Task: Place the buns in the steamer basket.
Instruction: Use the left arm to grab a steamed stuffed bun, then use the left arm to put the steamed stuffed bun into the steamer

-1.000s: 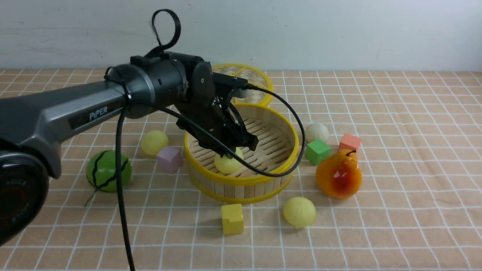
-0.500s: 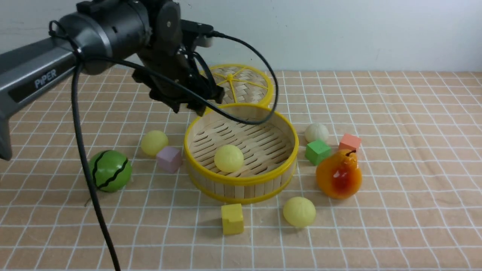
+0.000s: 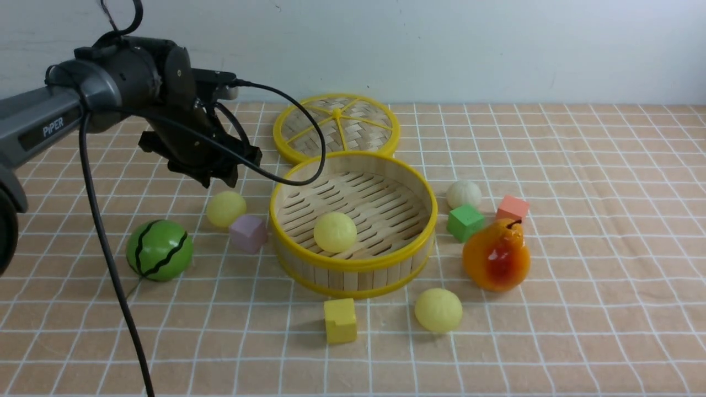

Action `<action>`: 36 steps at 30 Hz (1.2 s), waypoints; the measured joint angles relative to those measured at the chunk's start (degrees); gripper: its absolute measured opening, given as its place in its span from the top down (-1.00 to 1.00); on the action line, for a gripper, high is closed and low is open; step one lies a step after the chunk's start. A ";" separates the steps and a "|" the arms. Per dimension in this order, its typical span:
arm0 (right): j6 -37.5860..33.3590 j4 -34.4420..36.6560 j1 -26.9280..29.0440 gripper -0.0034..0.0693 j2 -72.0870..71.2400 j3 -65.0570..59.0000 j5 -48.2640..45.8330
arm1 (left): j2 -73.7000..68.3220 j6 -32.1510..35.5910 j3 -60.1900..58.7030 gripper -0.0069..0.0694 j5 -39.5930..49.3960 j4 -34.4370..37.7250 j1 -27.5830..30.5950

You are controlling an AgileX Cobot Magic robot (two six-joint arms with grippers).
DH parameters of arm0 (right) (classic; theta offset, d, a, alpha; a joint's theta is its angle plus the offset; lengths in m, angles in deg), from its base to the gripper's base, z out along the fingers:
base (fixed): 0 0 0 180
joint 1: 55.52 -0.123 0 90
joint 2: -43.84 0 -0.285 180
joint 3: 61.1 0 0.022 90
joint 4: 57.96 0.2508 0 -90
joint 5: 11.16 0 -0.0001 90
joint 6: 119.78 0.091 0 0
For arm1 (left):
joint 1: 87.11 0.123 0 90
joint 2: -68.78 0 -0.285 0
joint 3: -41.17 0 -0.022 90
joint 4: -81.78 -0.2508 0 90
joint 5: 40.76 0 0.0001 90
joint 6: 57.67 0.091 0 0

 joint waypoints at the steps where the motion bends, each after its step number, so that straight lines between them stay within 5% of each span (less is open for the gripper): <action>1: 0.00 0.00 0.00 0.25 0.00 0.00 0.00 | -0.31 0.00 0.00 -0.05 -0.08 0.00 0.05; 17: 0.00 0.00 0.00 0.25 0.00 0.00 0.00 | -4.60 0.00 0.00 0.01 -2.79 -1.06 0.05; 26: 0.00 0.00 0.00 0.25 0.00 0.00 0.00 | -3.81 0.00 0.00 0.85 0.26 -1.15 0.05; 36: 0.00 0.00 0.00 0.25 0.00 0.00 0.00 | 7.76 0.91 0.39 0.85 3.99 4.37 -2.72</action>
